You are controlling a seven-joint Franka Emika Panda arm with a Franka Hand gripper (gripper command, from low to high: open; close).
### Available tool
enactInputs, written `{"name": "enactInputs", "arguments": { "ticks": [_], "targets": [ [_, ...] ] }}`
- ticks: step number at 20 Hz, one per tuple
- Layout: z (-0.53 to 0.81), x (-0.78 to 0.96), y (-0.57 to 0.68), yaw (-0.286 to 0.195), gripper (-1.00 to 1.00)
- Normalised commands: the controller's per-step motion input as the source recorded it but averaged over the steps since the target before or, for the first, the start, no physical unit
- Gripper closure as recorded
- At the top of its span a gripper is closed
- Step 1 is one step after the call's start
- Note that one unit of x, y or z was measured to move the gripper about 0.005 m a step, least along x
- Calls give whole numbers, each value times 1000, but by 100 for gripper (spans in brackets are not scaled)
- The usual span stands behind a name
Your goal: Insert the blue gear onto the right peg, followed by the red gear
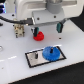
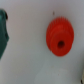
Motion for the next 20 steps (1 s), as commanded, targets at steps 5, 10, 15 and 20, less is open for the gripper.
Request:
{"name": "enactInputs", "arguments": {
  "ticks": [5,10,15,20],
  "targets": [
    [-241,-399,-61,0,-100],
    [-215,-214,-24,0,-100],
    [-187,-184,-38,0,-100],
    [-185,-177,-41,0,-100]
  ]
}}
